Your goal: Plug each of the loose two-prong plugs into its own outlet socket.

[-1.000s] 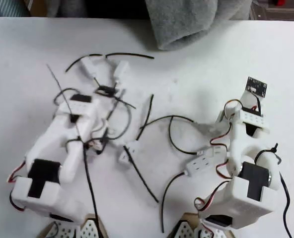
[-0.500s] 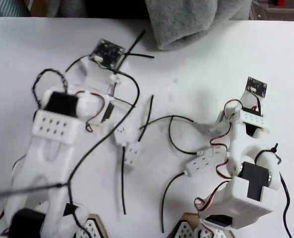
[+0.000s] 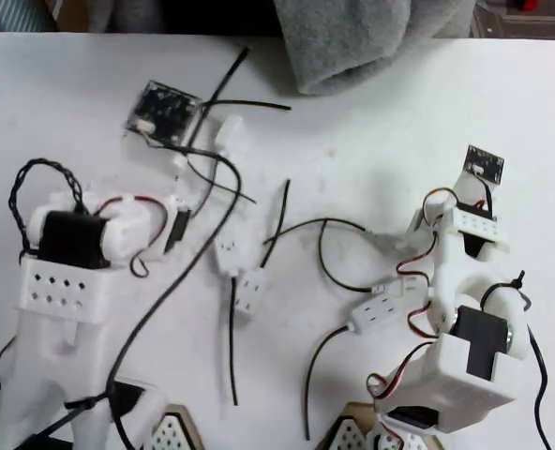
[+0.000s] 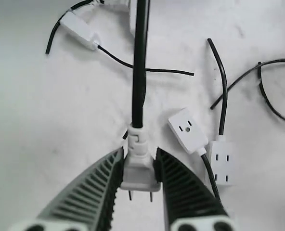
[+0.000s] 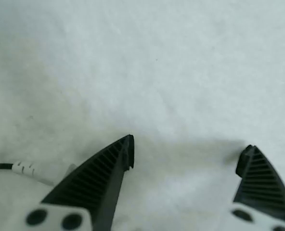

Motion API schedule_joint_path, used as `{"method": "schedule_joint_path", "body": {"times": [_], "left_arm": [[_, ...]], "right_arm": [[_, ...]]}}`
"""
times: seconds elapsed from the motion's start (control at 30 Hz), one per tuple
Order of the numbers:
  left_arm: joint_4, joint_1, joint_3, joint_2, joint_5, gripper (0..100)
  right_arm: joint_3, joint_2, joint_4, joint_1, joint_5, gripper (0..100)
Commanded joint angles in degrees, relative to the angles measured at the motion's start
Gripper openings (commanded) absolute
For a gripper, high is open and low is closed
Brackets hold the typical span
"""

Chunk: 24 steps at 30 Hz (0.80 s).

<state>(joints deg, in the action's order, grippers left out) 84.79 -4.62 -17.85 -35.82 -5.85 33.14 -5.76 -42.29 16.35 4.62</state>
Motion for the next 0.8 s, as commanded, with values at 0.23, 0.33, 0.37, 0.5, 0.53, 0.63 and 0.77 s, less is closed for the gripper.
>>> {"method": "schedule_joint_path", "body": {"times": [0.23,0.33,0.37,0.5,0.53,0.63,0.77], "left_arm": [[-10.64,-5.32,-2.37,-3.65,33.49,2],[-15.38,-7.78,-8.79,-9.71,35.69,2],[-17.23,-8.04,-11.69,-12.79,35.87,2],[-27.87,-8.13,-26.46,-28.53,36.57,2],[-31.47,-8.13,-31.12,-32.75,37.98,2],[-43.87,-8.13,-44.75,-44.35,41.05,2],[-56.79,-8.22,-58.37,-55.69,43.87,2]], "right_arm": [[-0.18,2.42,0.75,-0.40,-0.70,34.1],[-0.18,2.42,0.75,-0.40,-0.70,34.1],[-0.18,2.42,0.75,-0.40,-0.70,34.1],[-0.26,2.42,0.84,-0.48,-0.70,34.1],[-0.26,2.42,0.84,-0.48,-0.70,34.1],[-0.26,2.42,0.84,-0.48,-0.79,34.1],[-0.26,2.42,0.48,-1.54,-0.88,34.1]]}}
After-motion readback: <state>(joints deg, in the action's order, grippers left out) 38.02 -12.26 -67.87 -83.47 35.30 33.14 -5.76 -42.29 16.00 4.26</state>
